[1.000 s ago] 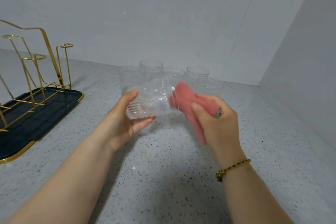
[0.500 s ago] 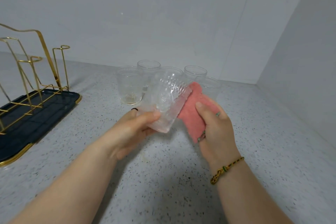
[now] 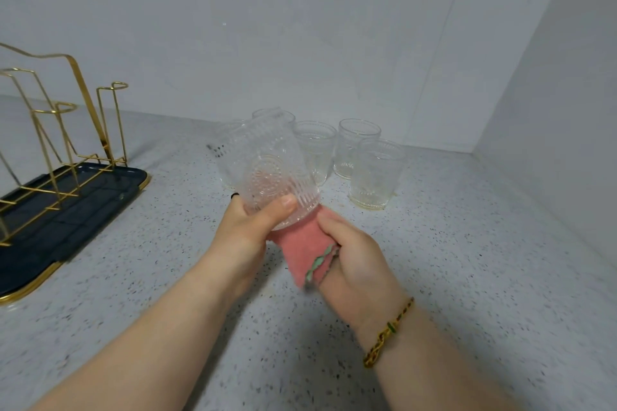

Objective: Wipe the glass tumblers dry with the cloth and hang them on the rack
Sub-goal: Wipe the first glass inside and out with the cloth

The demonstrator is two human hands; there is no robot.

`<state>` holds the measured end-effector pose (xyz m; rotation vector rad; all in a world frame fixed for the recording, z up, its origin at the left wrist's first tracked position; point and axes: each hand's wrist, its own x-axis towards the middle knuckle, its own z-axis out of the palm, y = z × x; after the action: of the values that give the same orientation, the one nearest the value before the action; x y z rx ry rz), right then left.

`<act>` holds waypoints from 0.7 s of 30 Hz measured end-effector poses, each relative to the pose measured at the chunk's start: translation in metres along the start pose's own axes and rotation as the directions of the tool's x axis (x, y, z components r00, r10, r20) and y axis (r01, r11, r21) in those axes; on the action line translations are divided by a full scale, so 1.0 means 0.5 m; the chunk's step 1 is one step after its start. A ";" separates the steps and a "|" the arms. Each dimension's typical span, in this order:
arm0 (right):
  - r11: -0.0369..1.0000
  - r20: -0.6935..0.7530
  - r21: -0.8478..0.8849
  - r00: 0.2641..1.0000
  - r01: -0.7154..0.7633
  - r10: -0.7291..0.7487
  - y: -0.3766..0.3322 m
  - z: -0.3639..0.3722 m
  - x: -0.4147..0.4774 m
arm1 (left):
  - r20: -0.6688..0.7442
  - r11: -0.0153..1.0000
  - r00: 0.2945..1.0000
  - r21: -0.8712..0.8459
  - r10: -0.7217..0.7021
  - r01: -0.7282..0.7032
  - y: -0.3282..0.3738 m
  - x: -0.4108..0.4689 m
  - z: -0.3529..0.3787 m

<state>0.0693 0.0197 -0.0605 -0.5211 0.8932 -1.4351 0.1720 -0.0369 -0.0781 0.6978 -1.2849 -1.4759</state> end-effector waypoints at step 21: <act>0.997 0.058 -0.016 0.995 -0.078 0.079 -0.017 -0.004 -0.008 | -0.151 0.978 0.984 0.195 0.099 -0.069 0.000 0.011 -0.012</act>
<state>0.0631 0.0229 -0.0543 -0.5300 0.8687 -1.3367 0.1757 -0.0443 -0.0788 0.8579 -1.3244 -1.2144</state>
